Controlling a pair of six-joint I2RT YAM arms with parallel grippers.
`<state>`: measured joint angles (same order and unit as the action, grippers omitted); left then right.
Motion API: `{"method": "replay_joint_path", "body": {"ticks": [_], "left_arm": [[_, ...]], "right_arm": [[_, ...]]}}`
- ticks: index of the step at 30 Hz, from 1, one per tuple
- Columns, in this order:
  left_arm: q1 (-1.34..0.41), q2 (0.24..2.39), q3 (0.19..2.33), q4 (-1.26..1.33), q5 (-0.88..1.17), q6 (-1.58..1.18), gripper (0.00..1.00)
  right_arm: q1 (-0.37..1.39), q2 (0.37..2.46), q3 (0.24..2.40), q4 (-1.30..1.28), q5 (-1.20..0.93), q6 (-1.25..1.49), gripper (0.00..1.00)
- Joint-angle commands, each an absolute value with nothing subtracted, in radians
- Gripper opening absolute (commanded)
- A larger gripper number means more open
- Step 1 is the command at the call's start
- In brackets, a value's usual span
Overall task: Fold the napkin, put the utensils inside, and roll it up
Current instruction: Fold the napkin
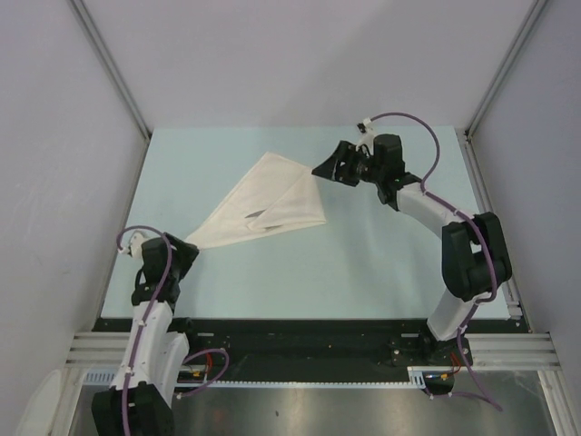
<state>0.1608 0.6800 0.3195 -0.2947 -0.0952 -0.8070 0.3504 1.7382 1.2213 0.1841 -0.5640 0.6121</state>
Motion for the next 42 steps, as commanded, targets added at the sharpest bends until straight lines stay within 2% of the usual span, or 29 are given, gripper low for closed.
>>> {"method": "replay_joint_path", "body": {"ticks": [1,10,16,36,42], "left_arm": [[0.181,0.675,0.258,-0.195,-0.199,-0.957,0.7],[0.301,0.851,0.229,0.018,-0.12,-0.916,0.63],[0.333,0.89,0.21,0.074,-0.109,-0.885,0.56],[0.377,0.997,0.172,0.271,-0.02,-0.857,0.55],[0.396,1.058,0.176,0.299,0.018,-0.865,0.48]], "right_arm": [[0.338,1.669,1.198,0.166,-0.641,0.574,0.74],[0.328,1.632,1.186,0.144,-0.65,0.566,0.75],[0.33,1.632,1.174,0.127,-0.64,0.563,0.75],[0.33,1.64,1.15,0.098,-0.623,0.549,0.75],[0.328,1.641,1.147,0.095,-0.621,0.546,0.75]]}}
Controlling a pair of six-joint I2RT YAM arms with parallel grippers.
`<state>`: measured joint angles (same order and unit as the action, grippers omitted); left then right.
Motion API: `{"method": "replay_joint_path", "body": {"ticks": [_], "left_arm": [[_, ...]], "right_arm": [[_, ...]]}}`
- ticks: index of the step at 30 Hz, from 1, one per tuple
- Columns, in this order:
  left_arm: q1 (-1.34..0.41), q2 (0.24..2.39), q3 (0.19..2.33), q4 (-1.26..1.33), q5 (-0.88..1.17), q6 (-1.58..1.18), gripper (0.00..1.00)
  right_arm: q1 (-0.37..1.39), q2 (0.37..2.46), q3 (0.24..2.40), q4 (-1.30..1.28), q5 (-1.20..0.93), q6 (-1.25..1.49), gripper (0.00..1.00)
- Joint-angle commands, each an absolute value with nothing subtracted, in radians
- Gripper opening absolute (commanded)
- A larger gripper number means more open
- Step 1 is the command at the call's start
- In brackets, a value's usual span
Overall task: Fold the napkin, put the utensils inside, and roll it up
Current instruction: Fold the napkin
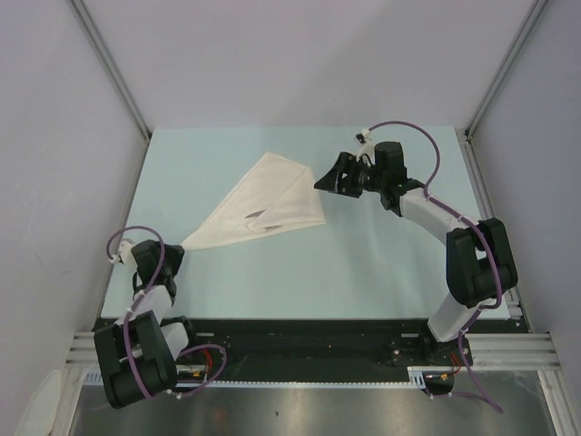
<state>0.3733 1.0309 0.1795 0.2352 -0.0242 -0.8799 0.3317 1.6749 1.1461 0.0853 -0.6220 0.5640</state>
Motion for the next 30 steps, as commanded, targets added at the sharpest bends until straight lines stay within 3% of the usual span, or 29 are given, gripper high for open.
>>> {"method": "replay_joint_path", "body": {"ticks": [1,12,18,25,30], "left_arm": [[0.397,1.063,0.178,0.305,0.018,-0.867,0.47],[0.431,1.164,0.201,0.342,0.071,-0.877,0.41],[0.448,1.198,0.202,0.356,0.095,-0.879,0.31],[0.451,1.233,0.216,0.38,0.135,-0.862,0.02],[0.451,1.223,0.216,0.422,0.163,-0.833,0.0]], "right_arm": [[0.328,1.641,1.147,0.095,-0.621,0.548,0.75],[0.327,1.64,1.147,0.097,-0.621,0.546,0.75],[0.327,1.643,1.141,0.097,-0.621,0.549,0.75],[0.325,1.637,1.135,0.094,-0.618,0.545,0.75],[0.319,1.631,1.134,0.084,-0.621,0.537,0.75]]}}
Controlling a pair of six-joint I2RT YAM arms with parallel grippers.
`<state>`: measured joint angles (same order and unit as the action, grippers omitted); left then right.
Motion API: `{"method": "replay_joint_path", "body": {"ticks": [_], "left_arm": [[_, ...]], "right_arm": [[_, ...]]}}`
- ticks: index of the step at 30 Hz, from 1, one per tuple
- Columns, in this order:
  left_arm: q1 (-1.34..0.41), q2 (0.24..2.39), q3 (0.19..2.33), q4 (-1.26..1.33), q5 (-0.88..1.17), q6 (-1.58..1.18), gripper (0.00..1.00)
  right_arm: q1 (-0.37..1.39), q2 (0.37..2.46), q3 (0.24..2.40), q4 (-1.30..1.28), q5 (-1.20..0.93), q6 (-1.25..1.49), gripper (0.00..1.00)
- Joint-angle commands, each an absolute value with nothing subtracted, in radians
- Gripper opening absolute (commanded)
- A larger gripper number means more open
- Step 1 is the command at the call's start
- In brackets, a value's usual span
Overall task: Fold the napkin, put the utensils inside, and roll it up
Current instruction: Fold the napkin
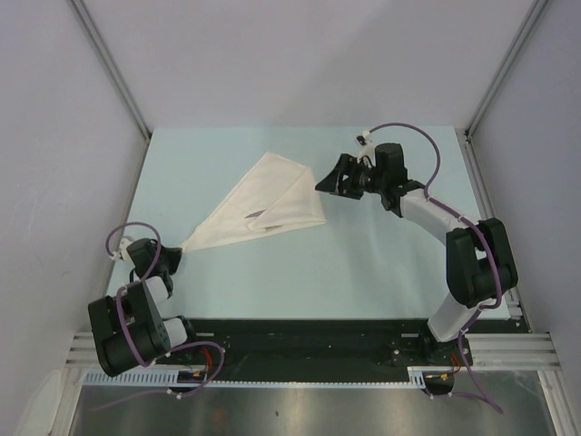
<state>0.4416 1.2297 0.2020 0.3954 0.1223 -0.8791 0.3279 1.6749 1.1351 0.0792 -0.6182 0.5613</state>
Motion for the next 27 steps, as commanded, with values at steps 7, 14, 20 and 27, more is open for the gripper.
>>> {"method": "replay_joint_path", "body": {"ticks": [7,14,20,27], "left_arm": [[0.424,1.056,0.199,0.457,0.186,-0.77,0.0],[0.154,0.963,0.336,0.328,0.06,-0.701,0.0],[-0.124,1.145,0.521,0.353,-0.058,-0.632,0.0],[-0.343,1.512,0.79,0.388,-0.025,-0.54,0.0]], "right_arm": [[0.301,1.612,1.128,0.057,-0.63,0.511,0.75],[0.295,1.606,1.105,0.058,-0.641,0.506,0.75],[0.293,1.583,1.069,0.058,-0.646,0.505,0.75],[0.267,1.531,1.042,0.012,-0.634,0.483,0.75]]}}
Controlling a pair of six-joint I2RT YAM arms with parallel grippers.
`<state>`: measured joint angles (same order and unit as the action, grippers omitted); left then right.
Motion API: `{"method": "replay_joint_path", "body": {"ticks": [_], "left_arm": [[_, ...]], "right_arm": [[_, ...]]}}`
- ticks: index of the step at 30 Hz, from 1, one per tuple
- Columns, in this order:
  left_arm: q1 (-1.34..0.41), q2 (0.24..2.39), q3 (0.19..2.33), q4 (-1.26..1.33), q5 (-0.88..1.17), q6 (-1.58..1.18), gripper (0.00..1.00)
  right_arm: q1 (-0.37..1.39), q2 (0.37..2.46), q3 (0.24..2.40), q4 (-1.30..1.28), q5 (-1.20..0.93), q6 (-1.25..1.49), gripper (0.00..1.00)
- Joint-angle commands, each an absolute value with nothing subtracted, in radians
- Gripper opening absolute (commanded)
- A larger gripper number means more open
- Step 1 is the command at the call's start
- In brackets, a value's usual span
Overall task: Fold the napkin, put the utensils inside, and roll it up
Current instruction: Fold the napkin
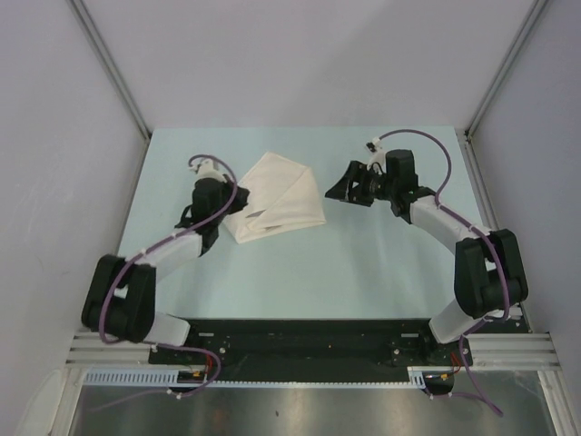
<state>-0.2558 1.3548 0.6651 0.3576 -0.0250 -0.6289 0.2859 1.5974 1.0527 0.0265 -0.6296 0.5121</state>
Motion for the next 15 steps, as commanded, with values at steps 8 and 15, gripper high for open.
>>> {"method": "replay_joint_path", "body": {"ticks": [8,15], "left_arm": [[-0.497,1.775,1.052,0.371,0.029,-0.453,0.0],[-0.554,1.876,1.123,0.367,0.084,-0.402,0.0]], "right_arm": [[0.233,1.471,1.019,-0.066,-0.617,0.448,0.75],[0.216,1.463,0.999,-0.086,-0.615,0.436,0.75]]}}
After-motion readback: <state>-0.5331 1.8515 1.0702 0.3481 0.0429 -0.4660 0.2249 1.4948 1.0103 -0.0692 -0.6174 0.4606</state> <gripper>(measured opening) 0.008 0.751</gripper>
